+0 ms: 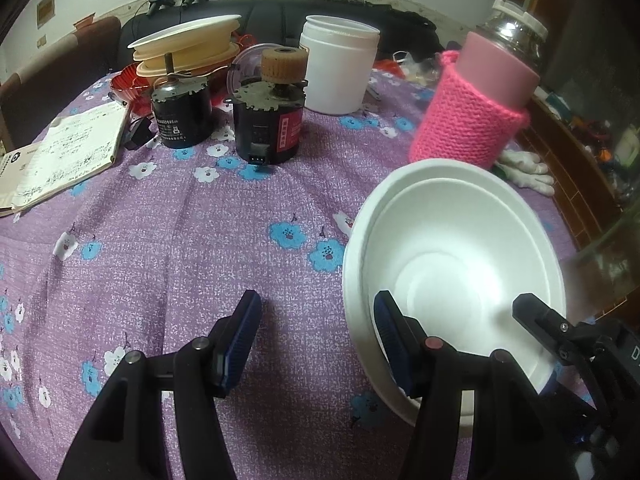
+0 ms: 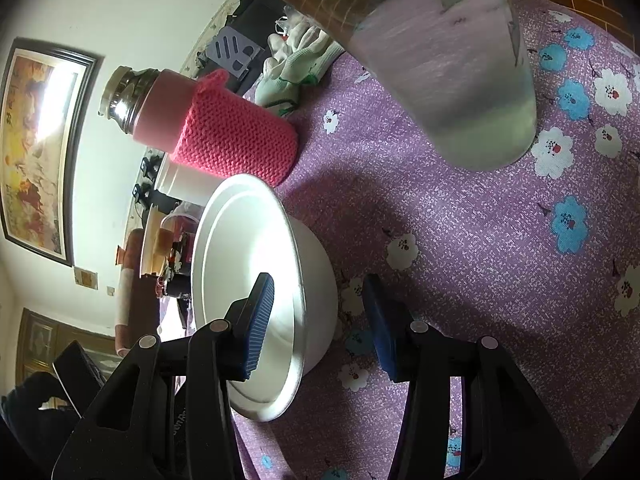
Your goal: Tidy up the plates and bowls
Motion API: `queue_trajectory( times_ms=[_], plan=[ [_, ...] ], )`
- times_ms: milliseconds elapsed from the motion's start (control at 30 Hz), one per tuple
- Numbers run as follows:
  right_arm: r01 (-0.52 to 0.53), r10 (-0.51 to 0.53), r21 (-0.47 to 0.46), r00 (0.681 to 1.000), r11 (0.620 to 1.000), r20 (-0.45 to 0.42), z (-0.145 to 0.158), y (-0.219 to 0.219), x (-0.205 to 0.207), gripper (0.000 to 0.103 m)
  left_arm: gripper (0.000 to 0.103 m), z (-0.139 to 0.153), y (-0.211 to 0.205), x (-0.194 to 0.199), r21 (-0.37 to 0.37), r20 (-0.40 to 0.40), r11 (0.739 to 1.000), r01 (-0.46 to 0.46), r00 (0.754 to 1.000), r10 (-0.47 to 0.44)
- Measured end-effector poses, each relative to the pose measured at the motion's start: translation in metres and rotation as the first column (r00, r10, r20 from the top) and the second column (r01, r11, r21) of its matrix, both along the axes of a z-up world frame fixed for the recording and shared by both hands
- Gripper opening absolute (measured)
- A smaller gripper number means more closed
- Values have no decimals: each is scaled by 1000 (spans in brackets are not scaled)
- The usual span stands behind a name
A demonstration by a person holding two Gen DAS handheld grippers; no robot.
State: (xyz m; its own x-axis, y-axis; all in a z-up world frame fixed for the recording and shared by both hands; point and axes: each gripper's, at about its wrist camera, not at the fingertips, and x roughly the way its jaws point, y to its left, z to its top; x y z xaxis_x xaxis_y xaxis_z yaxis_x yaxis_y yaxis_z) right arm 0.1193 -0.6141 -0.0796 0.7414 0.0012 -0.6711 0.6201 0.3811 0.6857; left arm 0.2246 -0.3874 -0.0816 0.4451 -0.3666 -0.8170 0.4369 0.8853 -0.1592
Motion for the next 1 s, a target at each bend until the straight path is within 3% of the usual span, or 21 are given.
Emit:
queue_trajectory(
  times_ms=[1000],
  plan=[
    [-5, 5, 7, 1000, 1000, -7, -5, 1, 4, 46, 67, -5, -4, -2, -11, -39, 1000, 25, 999, -26]
  ],
)
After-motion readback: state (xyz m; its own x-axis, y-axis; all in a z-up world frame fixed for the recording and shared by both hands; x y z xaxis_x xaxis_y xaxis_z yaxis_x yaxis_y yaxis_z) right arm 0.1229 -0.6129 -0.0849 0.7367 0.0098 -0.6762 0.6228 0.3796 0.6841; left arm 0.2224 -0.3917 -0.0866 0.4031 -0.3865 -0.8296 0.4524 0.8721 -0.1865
